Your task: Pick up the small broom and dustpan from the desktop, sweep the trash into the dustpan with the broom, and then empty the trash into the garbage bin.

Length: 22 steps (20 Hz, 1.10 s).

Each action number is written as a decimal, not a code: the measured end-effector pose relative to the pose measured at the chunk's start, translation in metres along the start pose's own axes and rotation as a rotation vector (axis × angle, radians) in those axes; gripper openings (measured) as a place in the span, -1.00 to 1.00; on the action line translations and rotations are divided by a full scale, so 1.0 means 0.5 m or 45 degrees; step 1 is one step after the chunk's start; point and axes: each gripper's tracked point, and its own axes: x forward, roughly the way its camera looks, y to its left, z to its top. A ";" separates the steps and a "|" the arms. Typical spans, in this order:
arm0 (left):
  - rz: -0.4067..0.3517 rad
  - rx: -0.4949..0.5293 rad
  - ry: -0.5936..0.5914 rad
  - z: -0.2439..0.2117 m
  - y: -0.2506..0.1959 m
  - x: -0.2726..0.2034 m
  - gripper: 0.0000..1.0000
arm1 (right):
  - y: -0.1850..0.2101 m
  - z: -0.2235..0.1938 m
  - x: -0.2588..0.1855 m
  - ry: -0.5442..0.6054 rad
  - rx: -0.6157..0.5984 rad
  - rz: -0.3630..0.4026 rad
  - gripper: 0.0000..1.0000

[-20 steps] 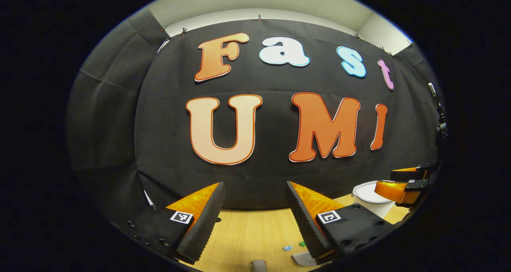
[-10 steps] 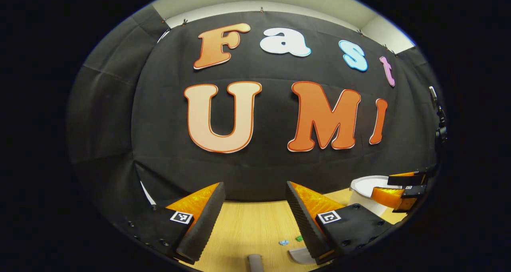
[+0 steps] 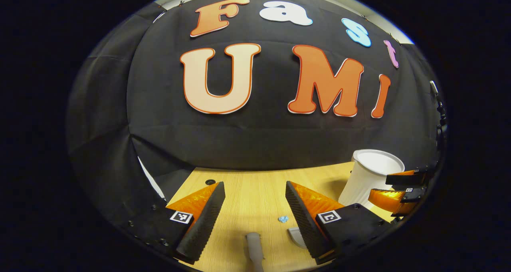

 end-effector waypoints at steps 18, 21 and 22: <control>-0.192 -0.067 0.633 -0.279 0.002 0.015 0.96 | 0.043 -0.243 0.010 0.534 0.112 -0.091 0.96; -0.250 -0.086 0.764 -0.334 -0.003 0.029 0.96 | 0.054 -0.295 0.011 0.614 0.156 -0.137 0.96; -0.268 -0.082 0.807 -0.354 0.002 0.025 0.97 | 0.058 -0.315 0.014 0.640 0.166 -0.154 0.96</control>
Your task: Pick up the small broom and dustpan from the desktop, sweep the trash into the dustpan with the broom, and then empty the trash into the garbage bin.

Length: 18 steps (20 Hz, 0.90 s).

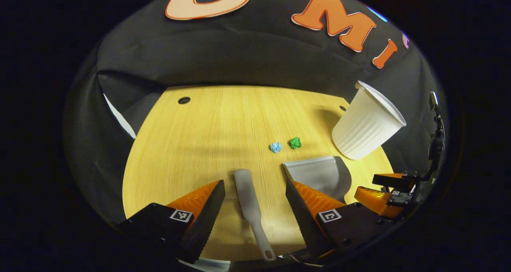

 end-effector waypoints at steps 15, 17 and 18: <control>-0.111 0.018 0.481 -0.181 0.022 0.112 0.99 | -0.002 -0.173 0.112 0.359 0.081 -0.149 0.94; -0.101 0.019 0.525 -0.201 0.019 0.123 0.89 | -0.006 -0.176 0.129 0.383 0.077 -0.137 0.94; -0.086 0.020 0.544 -0.212 0.019 0.130 0.89 | -0.006 -0.175 0.139 0.392 0.077 -0.130 0.94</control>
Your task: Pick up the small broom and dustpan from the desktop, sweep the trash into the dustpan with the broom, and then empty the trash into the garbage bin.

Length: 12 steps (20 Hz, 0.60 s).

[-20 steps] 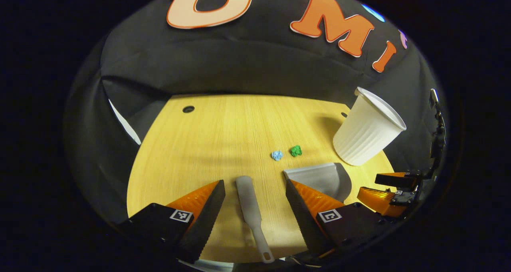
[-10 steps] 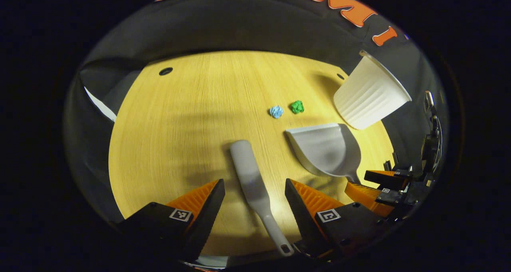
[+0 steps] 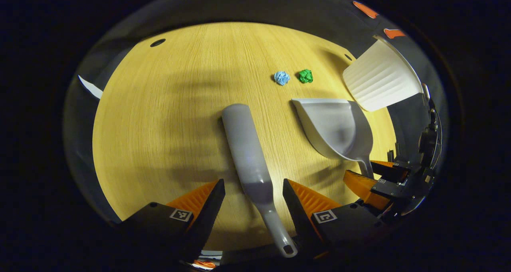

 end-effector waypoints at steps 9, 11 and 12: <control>0.129 -0.119 0.095 -0.009 0.008 0.045 0.89 | 0.001 0.026 0.050 0.067 -0.047 0.096 0.72; 0.154 -0.146 0.113 -0.012 0.009 0.052 0.79 | -0.003 0.024 0.056 0.078 -0.079 0.102 0.63; 0.170 -0.154 0.120 -0.017 0.012 0.056 0.63 | -0.005 0.026 0.057 0.077 -0.090 0.107 0.47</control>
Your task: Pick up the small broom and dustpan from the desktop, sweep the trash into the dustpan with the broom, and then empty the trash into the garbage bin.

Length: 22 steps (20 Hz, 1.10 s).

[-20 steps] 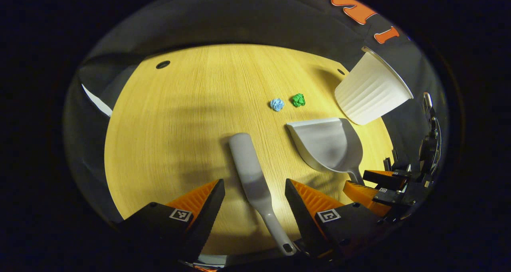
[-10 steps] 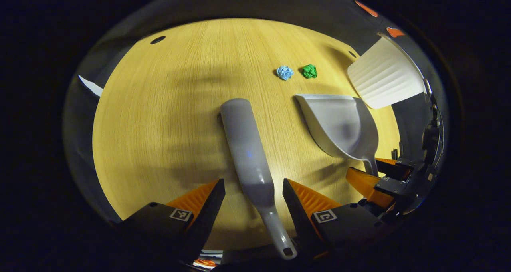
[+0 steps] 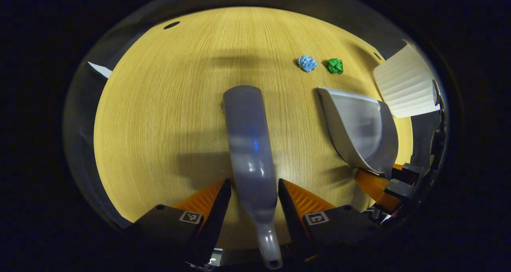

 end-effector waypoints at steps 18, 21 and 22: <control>0.270 0.025 -0.264 0.352 0.079 -0.196 -0.11 | -0.053 0.003 0.002 -0.030 -0.323 0.188 -0.30; 0.322 0.099 -0.340 0.497 0.103 -0.268 -0.12 | -0.078 -0.013 -0.051 -0.038 -0.347 0.208 -0.31; 0.335 0.128 -0.358 0.487 0.079 -0.303 -0.10 | -0.079 -0.014 -0.061 -0.043 -0.357 0.212 -0.31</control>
